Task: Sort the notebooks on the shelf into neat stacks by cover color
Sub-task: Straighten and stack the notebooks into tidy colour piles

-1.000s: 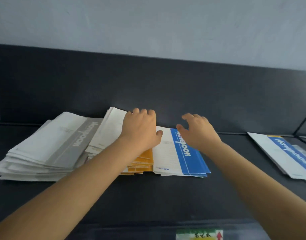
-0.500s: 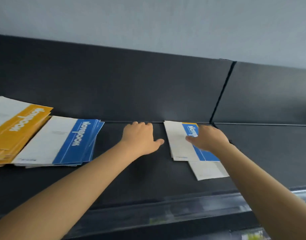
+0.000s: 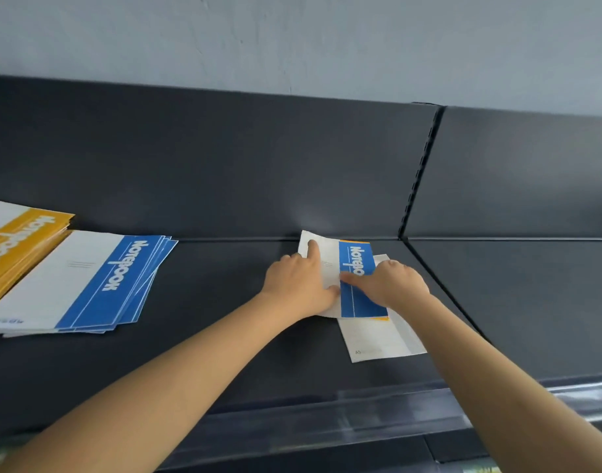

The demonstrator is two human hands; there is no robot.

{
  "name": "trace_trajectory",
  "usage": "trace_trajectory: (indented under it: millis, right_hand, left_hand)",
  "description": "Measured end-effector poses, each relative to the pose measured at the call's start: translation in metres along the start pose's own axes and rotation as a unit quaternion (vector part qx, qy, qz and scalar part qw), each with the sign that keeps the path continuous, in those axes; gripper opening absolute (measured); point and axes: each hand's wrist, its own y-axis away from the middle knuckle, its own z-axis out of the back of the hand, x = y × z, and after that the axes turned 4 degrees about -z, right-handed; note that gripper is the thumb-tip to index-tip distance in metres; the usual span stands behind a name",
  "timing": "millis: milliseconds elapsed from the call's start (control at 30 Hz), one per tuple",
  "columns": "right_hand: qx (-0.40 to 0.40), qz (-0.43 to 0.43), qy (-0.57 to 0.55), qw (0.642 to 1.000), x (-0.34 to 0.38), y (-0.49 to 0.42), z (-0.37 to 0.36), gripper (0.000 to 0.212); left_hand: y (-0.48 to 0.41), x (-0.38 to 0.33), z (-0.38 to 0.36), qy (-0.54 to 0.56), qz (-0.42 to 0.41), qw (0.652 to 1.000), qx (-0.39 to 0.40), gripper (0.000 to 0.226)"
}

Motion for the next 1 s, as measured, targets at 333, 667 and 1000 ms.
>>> trace_trajectory:
  millis: [333, 667, 1000]
  right_hand:
    - [-0.007, 0.047, -0.163, 0.986, 0.071, 0.010, -0.001, 0.030]
    - [-0.028, 0.139, -0.182, 0.973, 0.209, 0.074, -0.037, 0.035]
    - [-0.006, 0.176, -0.161, 0.971, 0.284, 0.119, -0.077, 0.042]
  left_hand:
    - [0.022, 0.049, 0.023, 0.123, 0.023, 0.990, -0.063, 0.055]
    - [0.090, 0.200, 0.074, 0.025, 0.043, 0.996, -0.077, 0.044]
    - [0.138, 0.286, 0.082, -0.121, 0.072, 0.990, 0.006, 0.067]
